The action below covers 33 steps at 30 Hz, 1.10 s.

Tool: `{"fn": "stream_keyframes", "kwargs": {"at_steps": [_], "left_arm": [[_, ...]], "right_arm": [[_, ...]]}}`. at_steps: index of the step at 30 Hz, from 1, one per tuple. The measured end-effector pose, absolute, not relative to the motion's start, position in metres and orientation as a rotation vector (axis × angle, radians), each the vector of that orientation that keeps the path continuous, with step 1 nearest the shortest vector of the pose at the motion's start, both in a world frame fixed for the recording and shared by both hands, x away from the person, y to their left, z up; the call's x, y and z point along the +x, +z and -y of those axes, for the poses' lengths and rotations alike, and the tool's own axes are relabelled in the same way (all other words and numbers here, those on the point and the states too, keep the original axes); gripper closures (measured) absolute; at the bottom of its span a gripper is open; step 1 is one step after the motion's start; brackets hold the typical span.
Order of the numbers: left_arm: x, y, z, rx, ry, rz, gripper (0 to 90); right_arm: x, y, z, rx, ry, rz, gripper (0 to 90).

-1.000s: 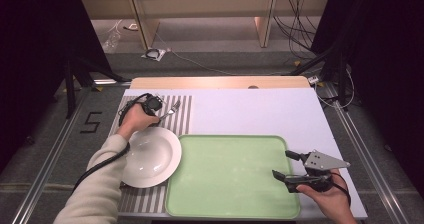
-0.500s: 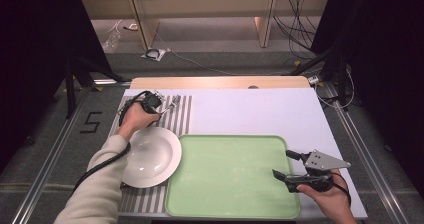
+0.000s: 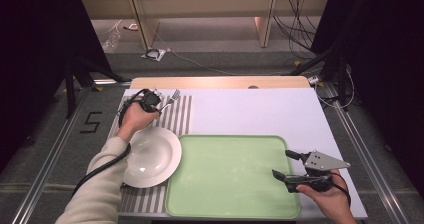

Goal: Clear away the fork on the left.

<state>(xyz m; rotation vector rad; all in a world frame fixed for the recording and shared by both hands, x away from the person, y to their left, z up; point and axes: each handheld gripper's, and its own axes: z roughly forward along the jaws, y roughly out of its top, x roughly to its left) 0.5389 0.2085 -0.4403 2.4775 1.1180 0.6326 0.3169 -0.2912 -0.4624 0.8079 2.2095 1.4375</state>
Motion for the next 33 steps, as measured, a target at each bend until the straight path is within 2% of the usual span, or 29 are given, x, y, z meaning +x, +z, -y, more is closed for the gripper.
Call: {"fn": "stream_keyframes", "kwargs": {"at_steps": [12, 33], "left_arm": [[0.538, -0.424, -0.213, 2.412, 0.729, -1.117, 77.4], [0.523, -0.414, -0.211, 2.187, 0.862, -1.129, 77.4]], "right_arm": [[0.318, -0.463, 0.291, 0.807, 1.439, -2.2, 18.5], [0.318, -0.46, 0.291, 0.806, 1.435, -2.19, 18.6]]}}
